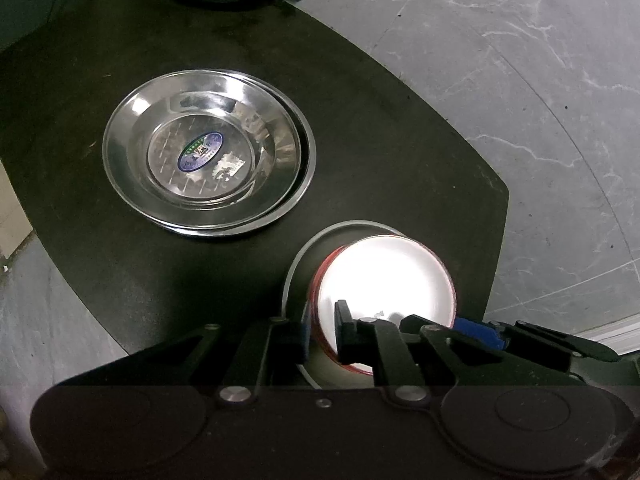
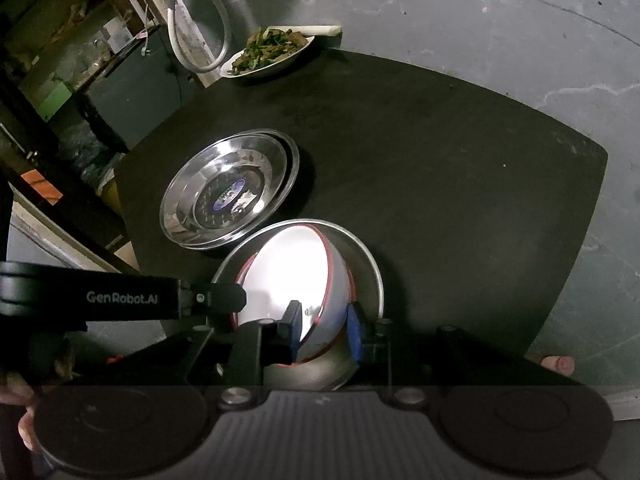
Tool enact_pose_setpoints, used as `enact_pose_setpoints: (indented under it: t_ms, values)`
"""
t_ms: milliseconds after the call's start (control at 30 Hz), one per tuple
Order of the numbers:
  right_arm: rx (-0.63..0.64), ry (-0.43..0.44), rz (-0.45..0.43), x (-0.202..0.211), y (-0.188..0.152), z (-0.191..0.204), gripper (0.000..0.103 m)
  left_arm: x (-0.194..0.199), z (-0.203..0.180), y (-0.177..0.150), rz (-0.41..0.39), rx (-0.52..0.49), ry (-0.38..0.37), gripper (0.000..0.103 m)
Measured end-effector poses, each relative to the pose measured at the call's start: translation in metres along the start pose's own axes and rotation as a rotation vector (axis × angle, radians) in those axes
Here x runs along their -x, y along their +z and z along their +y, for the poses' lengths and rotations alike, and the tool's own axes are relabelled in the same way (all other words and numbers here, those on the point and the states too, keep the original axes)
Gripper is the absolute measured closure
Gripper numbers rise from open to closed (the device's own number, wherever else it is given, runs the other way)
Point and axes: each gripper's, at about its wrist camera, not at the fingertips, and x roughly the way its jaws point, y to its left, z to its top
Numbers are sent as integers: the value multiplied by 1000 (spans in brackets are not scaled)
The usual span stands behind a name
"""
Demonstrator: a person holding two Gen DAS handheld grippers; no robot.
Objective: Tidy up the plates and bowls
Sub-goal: 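Carry the second white bowl and lower it into the nested bowls, then open the tools and pull back from the bowl stack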
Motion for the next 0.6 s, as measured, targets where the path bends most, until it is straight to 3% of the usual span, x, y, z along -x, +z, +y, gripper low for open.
enact_pose_setpoints:
  t_ms: [267,367,433,500,600]
  values:
    - [4,0,-8,2,-2,-4,73,8,2,-4,-39,9,-6,81]
    - [14,5,-22,5,-4,-5,71,16,1,-7,-68,-1,-8,71]
    - [23,10,-38,9,-5,-6,67,21,-1,-8,-96,-8,2,52]
    - [34,3,-62,15,-6,-6,46,28,-1,-9,-124,-12,10,42]
    - [44,-11,-95,23,-7,-8,27,39,0,-12,-168,-19,15,27]
